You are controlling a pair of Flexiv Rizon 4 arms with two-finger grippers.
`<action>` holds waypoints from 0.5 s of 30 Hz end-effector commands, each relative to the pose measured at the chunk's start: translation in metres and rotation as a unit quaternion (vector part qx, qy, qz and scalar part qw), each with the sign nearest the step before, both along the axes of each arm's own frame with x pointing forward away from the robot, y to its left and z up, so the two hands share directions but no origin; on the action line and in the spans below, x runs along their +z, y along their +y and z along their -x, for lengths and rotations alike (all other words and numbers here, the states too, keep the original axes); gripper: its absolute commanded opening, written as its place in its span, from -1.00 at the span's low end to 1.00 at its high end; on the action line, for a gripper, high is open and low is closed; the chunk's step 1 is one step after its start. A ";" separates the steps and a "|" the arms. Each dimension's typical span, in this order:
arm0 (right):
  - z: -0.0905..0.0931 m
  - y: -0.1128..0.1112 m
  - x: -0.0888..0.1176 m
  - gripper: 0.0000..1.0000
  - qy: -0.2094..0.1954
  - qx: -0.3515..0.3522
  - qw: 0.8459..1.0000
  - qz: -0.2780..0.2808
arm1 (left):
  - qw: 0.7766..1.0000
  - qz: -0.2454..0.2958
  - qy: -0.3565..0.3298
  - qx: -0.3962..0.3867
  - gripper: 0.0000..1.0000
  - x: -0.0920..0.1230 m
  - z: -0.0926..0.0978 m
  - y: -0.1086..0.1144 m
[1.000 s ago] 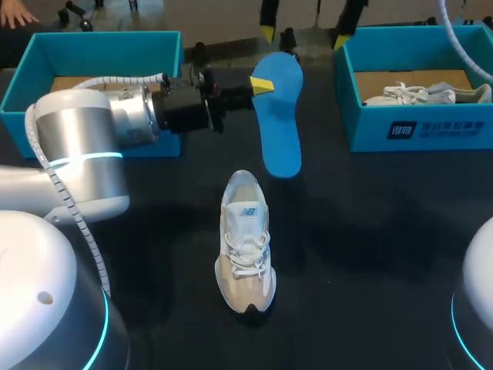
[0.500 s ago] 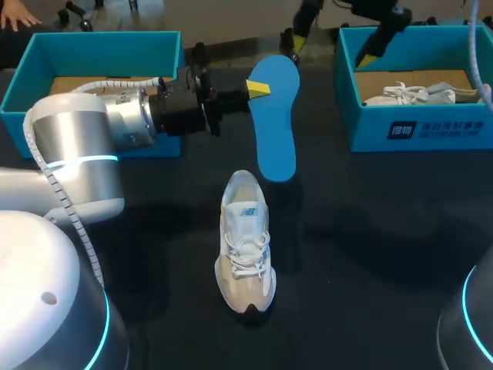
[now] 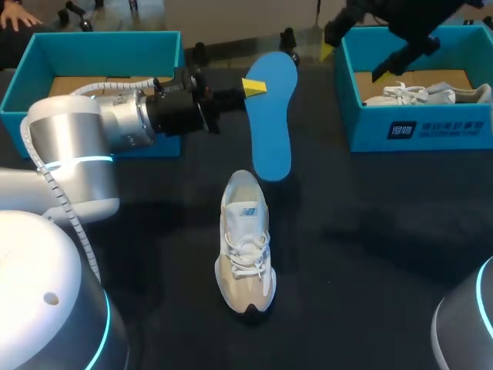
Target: Take the shoe out of the shoebox, open the shoe tongue, remove and reinsert the insole, then place the shoe into the shoebox
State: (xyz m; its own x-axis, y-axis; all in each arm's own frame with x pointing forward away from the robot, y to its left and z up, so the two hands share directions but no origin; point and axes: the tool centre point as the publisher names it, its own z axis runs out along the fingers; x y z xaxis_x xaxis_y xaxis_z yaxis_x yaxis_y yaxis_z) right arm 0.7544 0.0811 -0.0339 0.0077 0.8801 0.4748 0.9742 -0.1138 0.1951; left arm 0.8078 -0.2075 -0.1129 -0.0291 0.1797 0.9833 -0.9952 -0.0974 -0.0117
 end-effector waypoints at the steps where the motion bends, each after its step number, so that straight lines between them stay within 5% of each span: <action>1: 0.003 -0.008 -0.012 1.00 -0.033 0.053 0.965 -0.254 | 1.000 0.003 -0.003 -0.006 -1.00 -0.001 -0.001 0.001; 15: 0.006 -0.016 -0.041 1.00 -0.036 0.073 0.933 -0.350 | 1.000 0.013 -0.003 -0.007 -1.00 0.002 -0.002 0.005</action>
